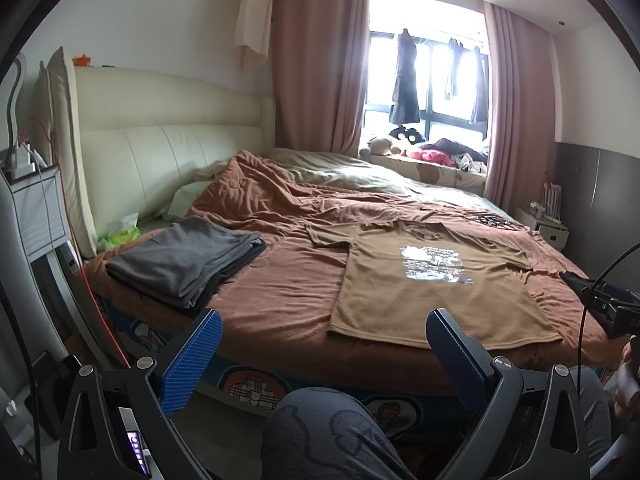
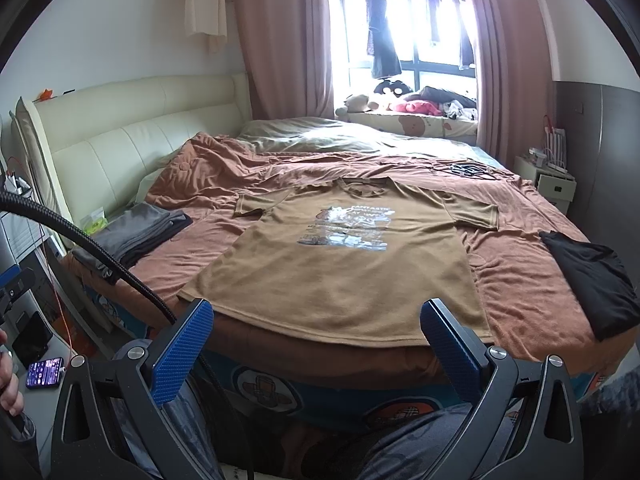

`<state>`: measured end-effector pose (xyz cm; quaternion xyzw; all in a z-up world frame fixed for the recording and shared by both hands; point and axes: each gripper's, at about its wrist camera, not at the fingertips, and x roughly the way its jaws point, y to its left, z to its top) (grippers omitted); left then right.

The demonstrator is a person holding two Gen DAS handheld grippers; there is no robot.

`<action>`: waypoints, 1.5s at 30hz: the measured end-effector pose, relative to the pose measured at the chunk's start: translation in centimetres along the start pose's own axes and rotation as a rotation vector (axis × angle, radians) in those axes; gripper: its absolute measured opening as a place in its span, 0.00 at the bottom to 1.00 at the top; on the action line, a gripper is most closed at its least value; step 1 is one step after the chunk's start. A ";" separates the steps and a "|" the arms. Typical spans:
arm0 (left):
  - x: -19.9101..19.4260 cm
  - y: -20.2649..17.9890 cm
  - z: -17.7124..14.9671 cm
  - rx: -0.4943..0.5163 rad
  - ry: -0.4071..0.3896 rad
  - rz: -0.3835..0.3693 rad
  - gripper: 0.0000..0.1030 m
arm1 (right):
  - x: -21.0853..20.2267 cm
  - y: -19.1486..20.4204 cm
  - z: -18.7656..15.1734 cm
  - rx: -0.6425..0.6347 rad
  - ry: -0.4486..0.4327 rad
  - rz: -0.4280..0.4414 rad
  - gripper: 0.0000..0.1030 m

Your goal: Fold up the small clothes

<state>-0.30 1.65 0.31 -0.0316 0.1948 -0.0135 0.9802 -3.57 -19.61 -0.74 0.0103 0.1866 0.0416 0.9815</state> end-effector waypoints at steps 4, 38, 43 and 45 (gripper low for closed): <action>0.0 0.1 0.0 -0.001 0.001 0.002 1.00 | 0.1 -0.1 0.0 0.002 0.000 0.001 1.00; 3.8 1.0 2.1 -0.030 0.025 0.026 1.00 | 4.8 -0.1 3.1 0.013 0.025 0.046 1.00; 6.1 1.2 3.1 -0.044 0.037 0.035 1.00 | 7.4 -0.3 4.7 -0.012 0.034 0.050 1.00; 7.1 1.2 3.4 -0.045 0.039 0.036 1.00 | 8.5 -0.5 5.3 -0.007 0.036 0.060 1.00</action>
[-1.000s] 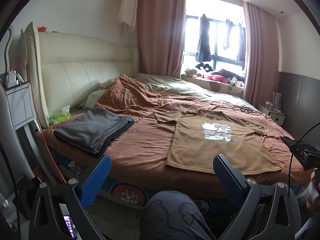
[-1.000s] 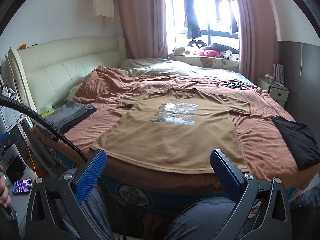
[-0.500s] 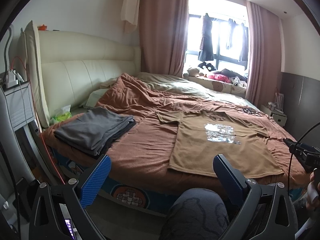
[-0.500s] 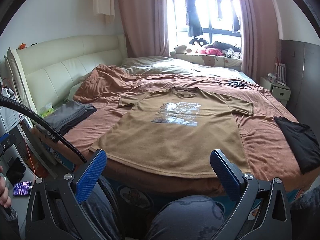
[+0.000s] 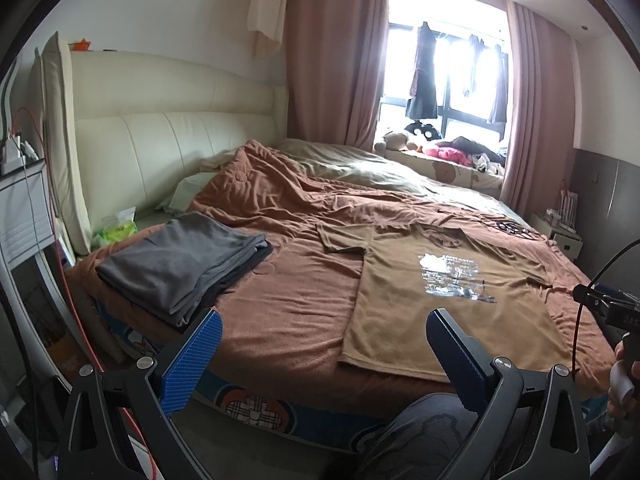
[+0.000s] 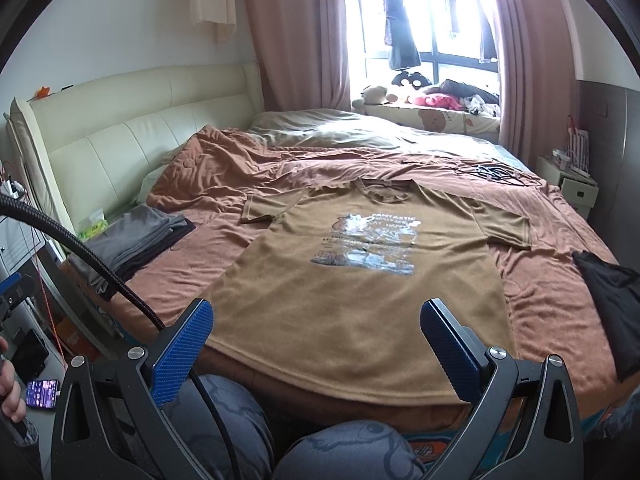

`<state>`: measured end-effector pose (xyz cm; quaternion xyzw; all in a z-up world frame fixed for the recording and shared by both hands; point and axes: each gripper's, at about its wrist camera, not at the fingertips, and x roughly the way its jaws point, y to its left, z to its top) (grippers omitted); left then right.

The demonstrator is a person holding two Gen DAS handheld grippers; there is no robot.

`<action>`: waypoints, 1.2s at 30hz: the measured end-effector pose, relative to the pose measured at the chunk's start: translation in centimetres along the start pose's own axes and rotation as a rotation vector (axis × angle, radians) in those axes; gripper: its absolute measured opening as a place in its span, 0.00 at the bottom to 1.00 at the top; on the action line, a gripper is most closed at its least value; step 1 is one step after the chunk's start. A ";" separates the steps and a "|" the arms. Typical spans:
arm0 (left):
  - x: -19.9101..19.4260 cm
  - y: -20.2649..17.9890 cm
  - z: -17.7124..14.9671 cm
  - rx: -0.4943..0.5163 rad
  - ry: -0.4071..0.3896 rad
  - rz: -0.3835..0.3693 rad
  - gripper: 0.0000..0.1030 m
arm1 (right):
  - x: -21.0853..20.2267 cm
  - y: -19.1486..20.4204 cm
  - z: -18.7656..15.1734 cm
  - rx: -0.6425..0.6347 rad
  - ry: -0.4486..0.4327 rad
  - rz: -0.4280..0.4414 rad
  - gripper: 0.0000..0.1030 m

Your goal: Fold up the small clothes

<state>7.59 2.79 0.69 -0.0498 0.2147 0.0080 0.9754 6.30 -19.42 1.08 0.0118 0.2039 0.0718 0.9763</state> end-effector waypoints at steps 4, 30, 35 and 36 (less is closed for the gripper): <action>2.3 -0.1 1.0 -0.013 0.012 0.014 1.00 | 2.3 -0.5 1.4 0.019 0.008 0.014 1.00; 18.7 -0.9 8.7 0.023 0.089 -0.099 0.98 | 17.4 -1.7 7.8 0.096 0.018 0.074 1.00; 22.7 -1.2 10.8 0.040 0.103 -0.129 0.93 | 21.0 -2.1 9.2 0.144 0.026 0.094 1.00; 23.5 -1.2 11.1 0.043 0.106 -0.129 0.90 | 21.6 -2.1 9.4 0.149 0.023 0.096 1.00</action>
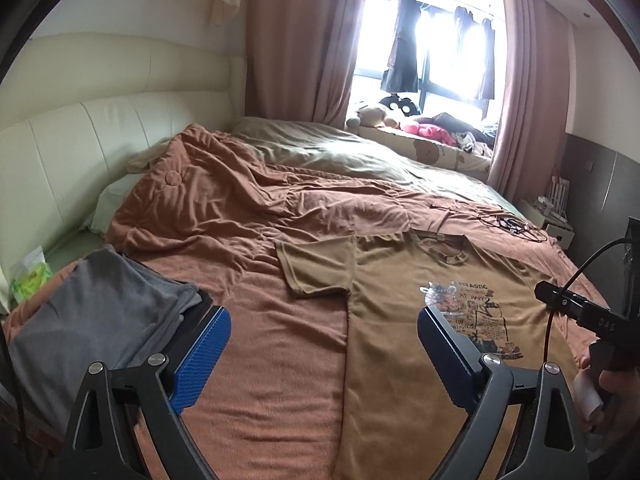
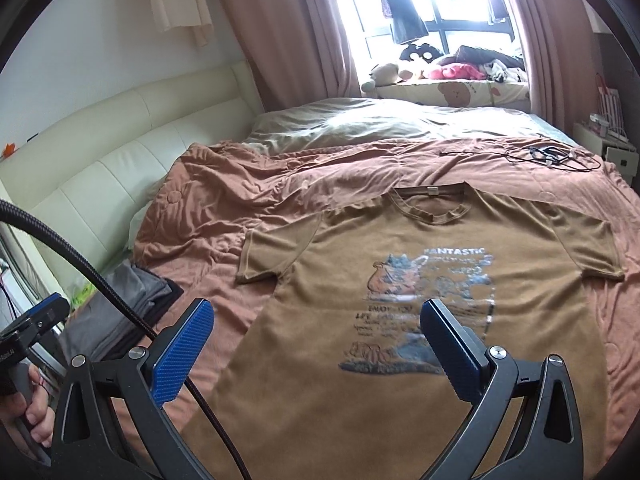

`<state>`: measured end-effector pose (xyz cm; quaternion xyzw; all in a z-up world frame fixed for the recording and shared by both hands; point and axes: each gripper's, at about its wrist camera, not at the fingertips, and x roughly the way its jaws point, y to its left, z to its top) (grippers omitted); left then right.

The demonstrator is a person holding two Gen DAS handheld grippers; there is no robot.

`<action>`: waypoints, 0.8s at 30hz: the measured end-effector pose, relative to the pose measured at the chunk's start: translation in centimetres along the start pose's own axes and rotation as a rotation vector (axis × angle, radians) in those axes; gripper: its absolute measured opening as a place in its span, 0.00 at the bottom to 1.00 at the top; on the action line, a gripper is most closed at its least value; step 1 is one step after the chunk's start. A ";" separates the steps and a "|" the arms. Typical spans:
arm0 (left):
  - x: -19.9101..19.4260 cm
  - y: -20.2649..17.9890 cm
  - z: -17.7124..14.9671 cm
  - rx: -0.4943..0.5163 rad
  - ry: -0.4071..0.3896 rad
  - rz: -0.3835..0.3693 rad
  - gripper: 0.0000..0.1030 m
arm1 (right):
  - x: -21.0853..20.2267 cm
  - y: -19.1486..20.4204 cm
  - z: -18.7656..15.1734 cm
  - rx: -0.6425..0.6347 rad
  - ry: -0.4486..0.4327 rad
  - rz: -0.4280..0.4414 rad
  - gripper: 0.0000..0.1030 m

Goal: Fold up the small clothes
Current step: 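Move both tools down toward the brown T-shirt's sleeve and side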

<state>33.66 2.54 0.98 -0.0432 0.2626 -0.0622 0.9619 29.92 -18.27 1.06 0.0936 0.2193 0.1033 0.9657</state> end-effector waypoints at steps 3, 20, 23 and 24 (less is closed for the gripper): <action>2.6 0.2 1.4 0.003 0.012 -0.004 0.90 | 2.1 -0.3 0.9 0.025 -0.001 0.011 0.98; 17.4 3.1 4.9 -0.150 0.171 -0.052 0.62 | 15.4 -1.1 5.2 0.096 0.117 0.058 0.64; 19.9 3.3 4.9 -0.164 0.207 -0.045 0.51 | 18.0 -1.9 5.7 0.130 0.160 0.073 0.50; 20.7 3.6 4.9 -0.173 0.219 -0.044 0.50 | 18.8 -2.1 5.9 0.140 0.171 0.081 0.49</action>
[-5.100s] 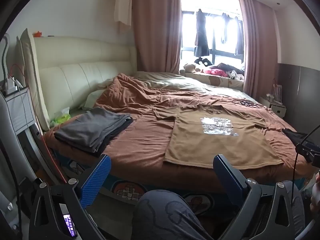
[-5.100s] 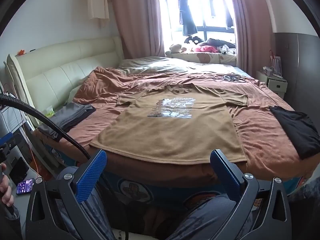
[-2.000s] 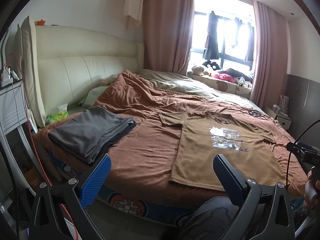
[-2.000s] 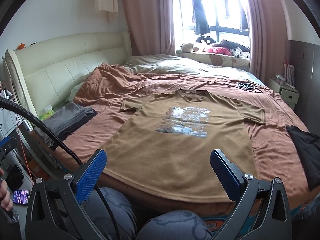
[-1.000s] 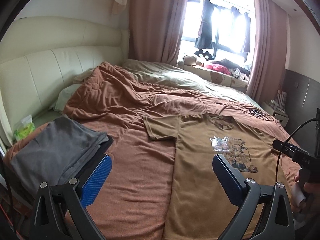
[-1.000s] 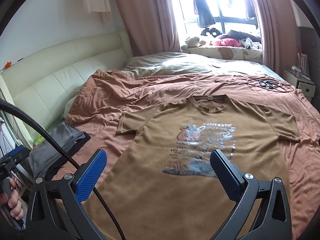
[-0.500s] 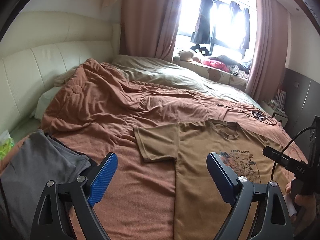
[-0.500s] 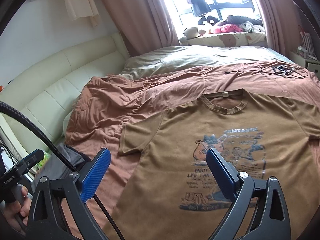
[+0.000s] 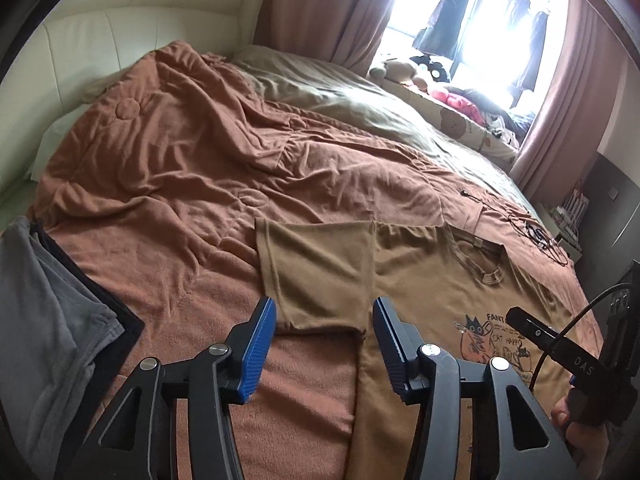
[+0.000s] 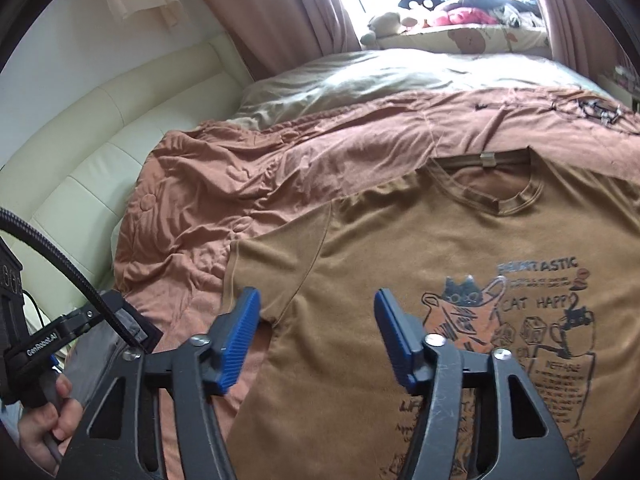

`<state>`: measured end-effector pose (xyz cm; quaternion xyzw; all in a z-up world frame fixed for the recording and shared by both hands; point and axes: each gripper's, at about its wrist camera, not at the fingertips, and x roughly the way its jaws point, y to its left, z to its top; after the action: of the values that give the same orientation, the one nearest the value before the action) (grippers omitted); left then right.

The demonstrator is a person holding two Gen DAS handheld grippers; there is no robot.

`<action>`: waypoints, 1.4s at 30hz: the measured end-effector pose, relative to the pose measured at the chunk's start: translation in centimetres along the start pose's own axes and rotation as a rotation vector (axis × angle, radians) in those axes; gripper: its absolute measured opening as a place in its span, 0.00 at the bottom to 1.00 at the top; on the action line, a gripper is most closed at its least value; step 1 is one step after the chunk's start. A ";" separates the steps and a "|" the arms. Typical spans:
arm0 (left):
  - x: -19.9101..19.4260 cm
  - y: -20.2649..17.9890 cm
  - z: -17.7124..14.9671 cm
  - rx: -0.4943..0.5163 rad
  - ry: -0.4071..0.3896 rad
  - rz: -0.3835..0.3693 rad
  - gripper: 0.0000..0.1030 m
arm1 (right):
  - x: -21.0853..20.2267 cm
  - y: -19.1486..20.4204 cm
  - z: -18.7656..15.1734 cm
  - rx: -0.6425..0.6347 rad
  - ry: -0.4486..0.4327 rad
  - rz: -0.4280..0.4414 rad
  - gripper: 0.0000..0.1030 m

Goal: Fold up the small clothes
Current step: 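Move both tools down toward the brown T-shirt's sleeve and side, then grasp the sleeve with the left tool and fold it onto the shirt body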

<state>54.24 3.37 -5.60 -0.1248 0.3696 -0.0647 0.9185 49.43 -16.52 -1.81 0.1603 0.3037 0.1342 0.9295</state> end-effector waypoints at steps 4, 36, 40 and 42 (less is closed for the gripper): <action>3.0 0.7 0.6 -0.032 0.029 0.008 0.48 | 2.7 -0.4 1.1 0.013 0.038 0.011 0.47; 18.5 4.6 0.9 -0.142 0.195 0.113 0.07 | 20.6 -3.0 1.0 0.299 0.308 0.246 0.06; 17.2 3.1 2.0 -0.117 0.163 0.090 0.06 | 20.4 -3.4 0.8 0.313 0.310 0.269 0.06; 16.4 2.5 2.6 -0.114 0.150 0.077 0.06 | 19.9 -3.6 1.0 0.335 0.301 0.268 0.07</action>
<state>67.92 2.77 -15.33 -0.1574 0.4450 -0.0176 0.8814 66.04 -13.15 -12.82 0.3291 0.4325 0.2263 0.8084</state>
